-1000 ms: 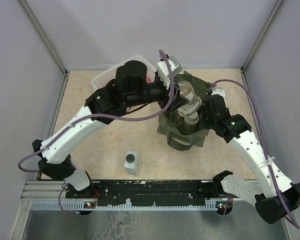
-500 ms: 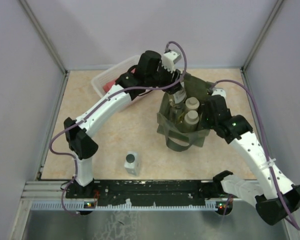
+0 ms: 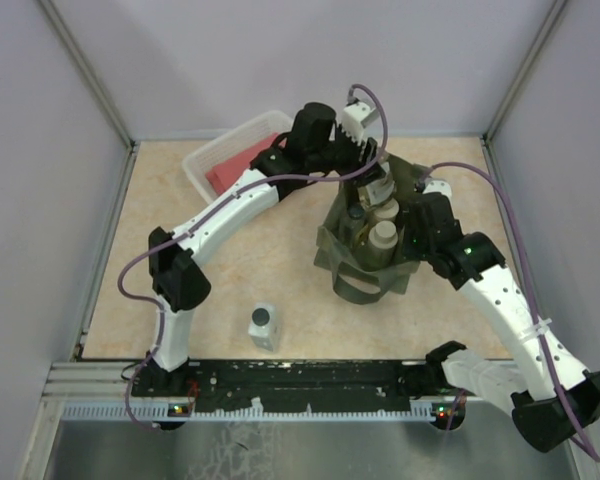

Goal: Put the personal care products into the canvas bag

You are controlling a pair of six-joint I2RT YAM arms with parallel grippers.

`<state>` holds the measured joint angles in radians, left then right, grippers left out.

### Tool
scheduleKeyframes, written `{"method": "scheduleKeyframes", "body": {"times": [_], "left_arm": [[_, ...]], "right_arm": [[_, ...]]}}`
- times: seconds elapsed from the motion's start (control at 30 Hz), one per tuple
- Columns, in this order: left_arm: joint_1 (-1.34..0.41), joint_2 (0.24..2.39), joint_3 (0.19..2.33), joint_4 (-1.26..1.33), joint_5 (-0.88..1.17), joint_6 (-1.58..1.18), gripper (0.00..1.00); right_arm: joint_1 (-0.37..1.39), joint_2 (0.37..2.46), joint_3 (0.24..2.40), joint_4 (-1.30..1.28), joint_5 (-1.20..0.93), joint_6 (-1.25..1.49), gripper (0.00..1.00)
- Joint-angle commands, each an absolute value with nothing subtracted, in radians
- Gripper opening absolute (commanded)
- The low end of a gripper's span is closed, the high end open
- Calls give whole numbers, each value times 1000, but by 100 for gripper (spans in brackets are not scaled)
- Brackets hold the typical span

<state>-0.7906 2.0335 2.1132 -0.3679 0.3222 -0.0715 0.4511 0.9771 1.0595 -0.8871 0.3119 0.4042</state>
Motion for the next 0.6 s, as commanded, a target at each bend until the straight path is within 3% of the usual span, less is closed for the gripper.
{"method": "scheduleKeyframes", "body": {"times": [0.0, 0.57], "left_arm": [[-796, 2064, 2142, -227, 309, -55, 0], [-820, 2184, 2062, -95, 268, 137, 0]], "right_arm": [[454, 980, 1030, -870, 303, 403, 12], [454, 995, 1003, -858, 307, 399, 11]]}}
